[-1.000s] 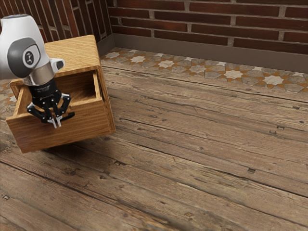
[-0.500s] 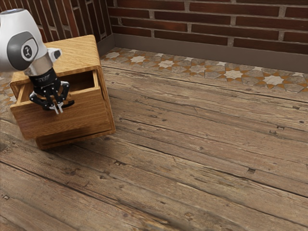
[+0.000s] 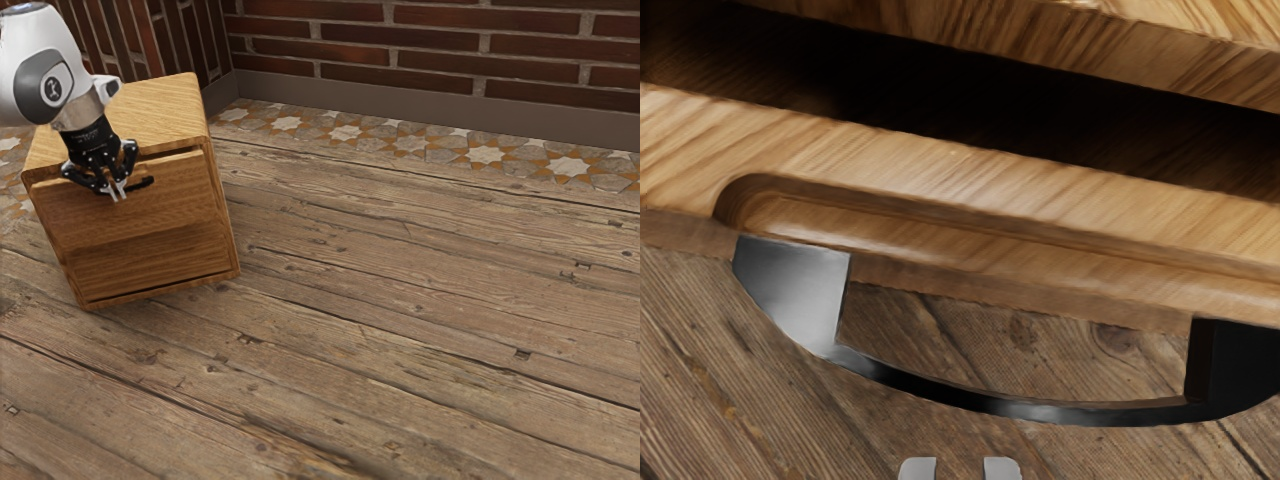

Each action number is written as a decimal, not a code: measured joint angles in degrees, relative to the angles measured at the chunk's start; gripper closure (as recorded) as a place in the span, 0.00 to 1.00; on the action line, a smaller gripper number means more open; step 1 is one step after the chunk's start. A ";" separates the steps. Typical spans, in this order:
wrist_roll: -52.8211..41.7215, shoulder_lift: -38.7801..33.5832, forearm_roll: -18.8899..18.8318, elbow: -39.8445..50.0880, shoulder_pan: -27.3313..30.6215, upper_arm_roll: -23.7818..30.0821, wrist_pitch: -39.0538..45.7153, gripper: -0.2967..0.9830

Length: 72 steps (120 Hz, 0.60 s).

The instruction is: Push the drawer handle with one arm to close the drawer

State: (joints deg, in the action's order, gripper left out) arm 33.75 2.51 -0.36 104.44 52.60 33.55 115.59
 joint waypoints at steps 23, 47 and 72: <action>0.42 3.37 -3.07 -2.38 -0.21 -0.33 2.60 0.80; 1.05 -21.46 8.75 15.54 -2.56 0.78 -5.01 0.64; -2.51 -9.47 10.94 -12.96 -38.25 -16.40 -22.18 0.40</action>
State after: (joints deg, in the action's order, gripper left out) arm 31.24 -6.96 10.57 91.48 14.35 17.14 93.41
